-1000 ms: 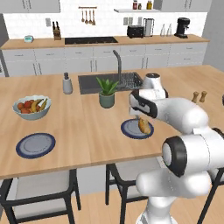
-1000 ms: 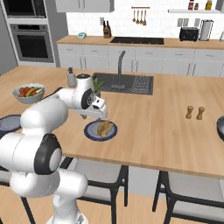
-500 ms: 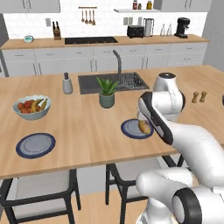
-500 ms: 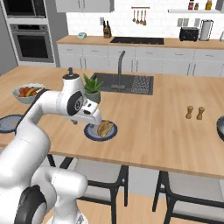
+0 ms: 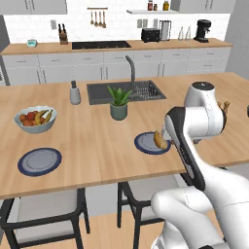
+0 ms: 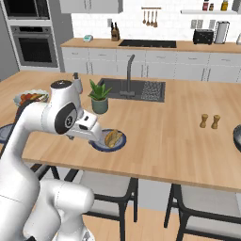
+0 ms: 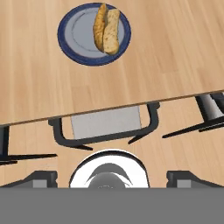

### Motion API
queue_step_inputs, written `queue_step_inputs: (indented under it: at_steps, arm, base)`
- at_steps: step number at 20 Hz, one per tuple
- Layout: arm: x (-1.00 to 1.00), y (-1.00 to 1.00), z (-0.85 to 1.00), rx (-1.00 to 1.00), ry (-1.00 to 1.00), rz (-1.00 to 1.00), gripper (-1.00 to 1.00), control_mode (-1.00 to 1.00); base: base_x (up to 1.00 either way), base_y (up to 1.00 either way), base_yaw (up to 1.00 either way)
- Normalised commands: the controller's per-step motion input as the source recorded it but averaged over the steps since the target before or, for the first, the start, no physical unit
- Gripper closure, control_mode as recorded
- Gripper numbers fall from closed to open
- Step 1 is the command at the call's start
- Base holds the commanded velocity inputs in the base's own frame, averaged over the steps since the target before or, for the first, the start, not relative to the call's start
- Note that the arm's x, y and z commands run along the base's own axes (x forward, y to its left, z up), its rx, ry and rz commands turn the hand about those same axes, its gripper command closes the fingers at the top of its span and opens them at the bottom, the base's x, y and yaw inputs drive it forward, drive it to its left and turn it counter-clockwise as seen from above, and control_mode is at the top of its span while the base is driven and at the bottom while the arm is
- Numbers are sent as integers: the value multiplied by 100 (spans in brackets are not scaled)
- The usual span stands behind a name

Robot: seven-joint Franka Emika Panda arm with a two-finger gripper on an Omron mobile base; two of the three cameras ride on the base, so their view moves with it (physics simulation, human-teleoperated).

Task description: Place one bun and one sausage from the bowl on each plate.

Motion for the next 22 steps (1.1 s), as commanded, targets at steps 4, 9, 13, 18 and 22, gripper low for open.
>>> queue_step_inputs:
  at_steps: [4,9,13,18,22]
  arm:
    - [-7,0,38,0,-3,0,-100,100]
    - [0,0,0,0,0,0,-100,100]
    - [0,0,0,0,0,0,-100,100]
    - [0,0,0,0,0,0,-100,100]
    - [0,0,0,0,0,0,-100,100]
  base:
    - [-3,0,0]
    - [-52,-70,0]
    - [-15,-100,-3]
    - [0,-100,0]
    - [0,-100,0]
